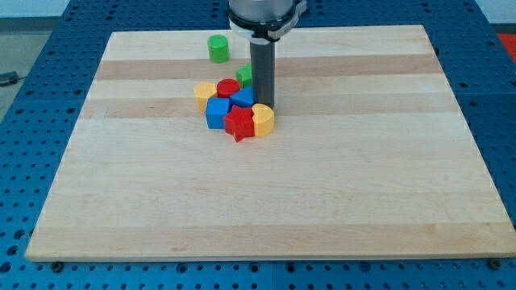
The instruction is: Push the blue triangle into blue cube
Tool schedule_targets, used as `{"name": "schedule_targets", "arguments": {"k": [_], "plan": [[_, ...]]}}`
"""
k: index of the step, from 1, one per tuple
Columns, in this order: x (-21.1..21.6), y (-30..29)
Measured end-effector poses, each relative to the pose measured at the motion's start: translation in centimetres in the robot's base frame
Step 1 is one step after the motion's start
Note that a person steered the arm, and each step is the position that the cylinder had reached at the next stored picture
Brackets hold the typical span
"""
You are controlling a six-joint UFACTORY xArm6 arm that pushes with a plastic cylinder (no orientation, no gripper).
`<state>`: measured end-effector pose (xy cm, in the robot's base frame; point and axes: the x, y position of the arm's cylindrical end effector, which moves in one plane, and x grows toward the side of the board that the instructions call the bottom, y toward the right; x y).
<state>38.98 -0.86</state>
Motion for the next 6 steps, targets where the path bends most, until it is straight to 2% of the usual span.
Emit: {"name": "schedule_targets", "arguments": {"k": [6], "plan": [[0.7, -3.5]]}}
